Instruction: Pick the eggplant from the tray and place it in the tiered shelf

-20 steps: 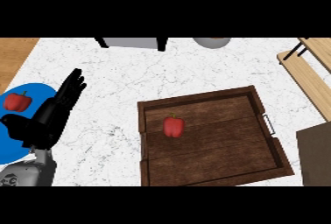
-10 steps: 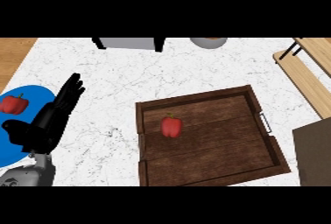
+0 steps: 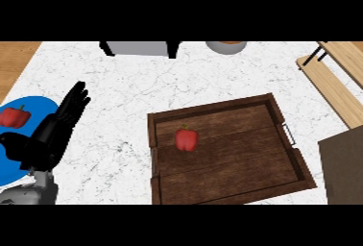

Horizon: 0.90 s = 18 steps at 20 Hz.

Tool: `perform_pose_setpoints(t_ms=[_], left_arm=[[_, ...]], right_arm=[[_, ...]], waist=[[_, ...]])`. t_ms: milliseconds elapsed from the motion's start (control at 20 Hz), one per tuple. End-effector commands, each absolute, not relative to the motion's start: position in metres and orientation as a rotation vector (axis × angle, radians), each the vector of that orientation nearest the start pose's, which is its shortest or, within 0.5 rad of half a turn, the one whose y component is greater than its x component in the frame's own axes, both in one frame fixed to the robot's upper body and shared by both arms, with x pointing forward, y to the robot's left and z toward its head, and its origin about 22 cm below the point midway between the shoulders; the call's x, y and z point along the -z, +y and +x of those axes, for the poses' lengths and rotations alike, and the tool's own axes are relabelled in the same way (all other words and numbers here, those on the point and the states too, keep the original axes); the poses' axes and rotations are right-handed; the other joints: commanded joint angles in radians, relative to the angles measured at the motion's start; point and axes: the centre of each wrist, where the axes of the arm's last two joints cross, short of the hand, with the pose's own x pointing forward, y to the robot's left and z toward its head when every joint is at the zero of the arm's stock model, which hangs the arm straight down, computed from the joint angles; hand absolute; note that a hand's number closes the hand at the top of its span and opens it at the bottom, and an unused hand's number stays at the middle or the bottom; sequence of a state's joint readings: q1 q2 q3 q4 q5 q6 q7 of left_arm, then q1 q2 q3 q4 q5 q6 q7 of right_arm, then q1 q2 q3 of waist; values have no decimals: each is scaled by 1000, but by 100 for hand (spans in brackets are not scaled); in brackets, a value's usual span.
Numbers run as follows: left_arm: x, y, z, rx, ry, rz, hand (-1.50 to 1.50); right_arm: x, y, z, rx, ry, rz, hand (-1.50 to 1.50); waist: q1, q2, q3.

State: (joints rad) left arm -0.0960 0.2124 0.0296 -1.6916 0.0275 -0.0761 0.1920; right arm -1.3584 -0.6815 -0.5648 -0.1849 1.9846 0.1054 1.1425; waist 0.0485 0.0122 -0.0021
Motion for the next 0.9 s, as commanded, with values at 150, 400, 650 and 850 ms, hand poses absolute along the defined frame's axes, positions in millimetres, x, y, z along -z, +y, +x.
perform_pose_setpoints(t_ms=[150, 400, 650, 850], left_arm=[[-58, 267, 255, 215, -1599, 96, 0], [-59, 269, 256, 224, -1574, 83, 0], [-57, 271, 257, 218, -1578, 79, 0], [-59, 278, 261, 197, -1568, 99, 0]], right_arm=[[-321, -359, 449, 233, -85, -1992, -150], [-374, -348, 436, 432, -221, -2078, -150], [-430, -326, 413, 783, -381, -2085, -150], [-460, -304, 393, 990, -519, -1987, -150]], waist=[[1, 2, 2], [9, 3, 2], [1, -5, 0], [-21, -14, 0]])
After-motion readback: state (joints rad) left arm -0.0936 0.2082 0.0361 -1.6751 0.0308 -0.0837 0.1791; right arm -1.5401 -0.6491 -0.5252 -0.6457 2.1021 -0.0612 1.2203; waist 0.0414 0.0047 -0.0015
